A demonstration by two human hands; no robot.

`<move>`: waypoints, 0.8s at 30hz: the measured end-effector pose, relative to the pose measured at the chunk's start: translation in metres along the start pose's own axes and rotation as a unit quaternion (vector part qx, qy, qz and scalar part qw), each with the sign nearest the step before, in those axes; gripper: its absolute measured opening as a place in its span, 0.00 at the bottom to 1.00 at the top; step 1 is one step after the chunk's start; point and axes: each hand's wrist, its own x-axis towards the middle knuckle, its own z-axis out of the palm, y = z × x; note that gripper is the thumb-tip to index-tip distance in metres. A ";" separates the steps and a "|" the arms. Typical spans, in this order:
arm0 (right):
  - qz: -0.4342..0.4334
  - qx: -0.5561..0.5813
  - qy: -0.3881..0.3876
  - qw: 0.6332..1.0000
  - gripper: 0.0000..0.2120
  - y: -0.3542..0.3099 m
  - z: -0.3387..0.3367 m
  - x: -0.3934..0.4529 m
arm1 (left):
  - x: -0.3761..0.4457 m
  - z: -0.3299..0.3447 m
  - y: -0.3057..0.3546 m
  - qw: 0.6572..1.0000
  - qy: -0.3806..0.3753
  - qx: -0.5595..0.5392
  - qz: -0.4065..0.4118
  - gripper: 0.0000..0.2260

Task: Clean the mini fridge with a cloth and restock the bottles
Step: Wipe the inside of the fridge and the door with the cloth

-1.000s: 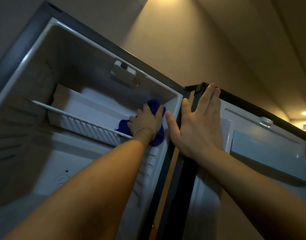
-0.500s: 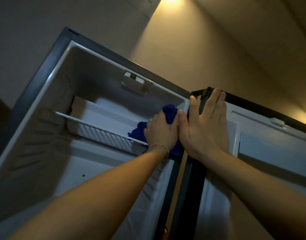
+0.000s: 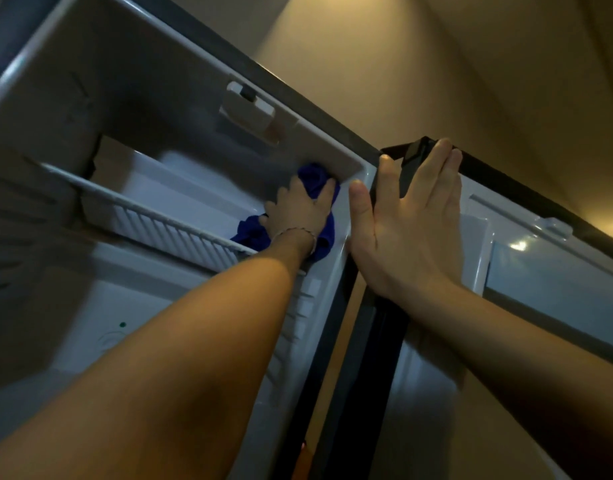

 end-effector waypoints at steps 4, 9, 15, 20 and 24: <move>0.002 0.014 0.002 1.000 0.36 0.002 0.001 0.000 | -0.007 -0.002 -0.004 1.000 -0.008 0.019 -0.011 0.31; 0.004 0.007 0.016 1.000 0.36 0.000 0.001 -0.001 | -0.028 -0.007 -0.002 1.000 0.013 0.017 0.001 0.26; 0.009 0.033 0.034 0.999 0.36 -0.001 0.002 -0.002 | -0.076 -0.017 0.001 0.994 0.045 -0.007 0.102 0.29; 0.008 0.043 0.028 0.999 0.36 -0.001 0.000 -0.004 | -0.098 -0.020 -0.008 0.982 0.068 -0.049 0.170 0.27; 0.010 0.049 0.032 0.998 0.36 -0.001 0.000 -0.003 | -0.095 -0.020 -0.004 0.981 0.067 -0.067 0.171 0.24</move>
